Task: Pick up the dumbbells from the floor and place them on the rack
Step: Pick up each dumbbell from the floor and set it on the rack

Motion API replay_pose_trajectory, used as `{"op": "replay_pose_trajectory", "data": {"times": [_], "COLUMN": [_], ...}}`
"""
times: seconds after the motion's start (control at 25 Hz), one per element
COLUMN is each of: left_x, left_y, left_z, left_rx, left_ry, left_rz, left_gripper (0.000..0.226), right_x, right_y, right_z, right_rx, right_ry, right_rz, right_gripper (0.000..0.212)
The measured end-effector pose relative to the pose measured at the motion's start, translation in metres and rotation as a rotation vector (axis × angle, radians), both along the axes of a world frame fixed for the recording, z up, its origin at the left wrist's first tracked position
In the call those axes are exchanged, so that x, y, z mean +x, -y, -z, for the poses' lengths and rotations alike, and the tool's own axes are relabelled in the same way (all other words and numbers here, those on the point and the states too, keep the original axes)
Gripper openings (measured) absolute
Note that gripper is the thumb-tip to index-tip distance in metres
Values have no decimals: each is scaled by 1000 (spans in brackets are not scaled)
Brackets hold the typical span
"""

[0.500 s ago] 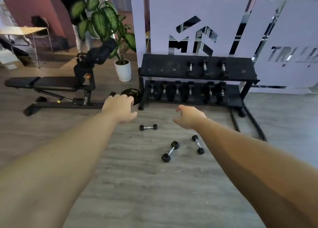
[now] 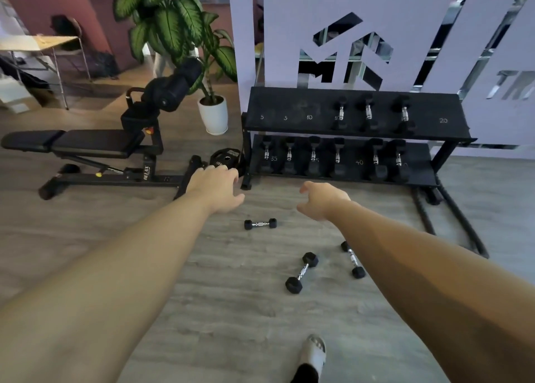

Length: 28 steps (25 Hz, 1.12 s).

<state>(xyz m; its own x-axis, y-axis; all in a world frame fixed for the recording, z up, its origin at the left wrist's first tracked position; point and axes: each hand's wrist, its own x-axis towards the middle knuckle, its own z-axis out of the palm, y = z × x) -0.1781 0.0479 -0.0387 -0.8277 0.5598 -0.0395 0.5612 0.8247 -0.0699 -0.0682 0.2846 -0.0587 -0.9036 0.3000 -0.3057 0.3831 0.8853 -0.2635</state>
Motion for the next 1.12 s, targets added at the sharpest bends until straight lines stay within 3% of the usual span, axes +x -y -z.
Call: {"op": "replay_pose_trajectory", "data": {"times": [0.52, 0.76, 1.12], "left_x": [-237, -361, -529], "left_y": [-94, -112, -109], "left_z": [47, 109, 144], "left_rx": [1, -17, -93], "left_ry": [82, 212, 303], "left_rz": [-81, -13, 37], "left_gripper": [53, 51, 56], "right_x": [-274, -369, -478], "right_y": [-111, -116, -121], "right_z": [42, 100, 133], "right_rx": [85, 65, 41], "right_ry": [115, 238, 376], "right_rz": [-137, -59, 72], "right_gripper": [47, 53, 56]}}
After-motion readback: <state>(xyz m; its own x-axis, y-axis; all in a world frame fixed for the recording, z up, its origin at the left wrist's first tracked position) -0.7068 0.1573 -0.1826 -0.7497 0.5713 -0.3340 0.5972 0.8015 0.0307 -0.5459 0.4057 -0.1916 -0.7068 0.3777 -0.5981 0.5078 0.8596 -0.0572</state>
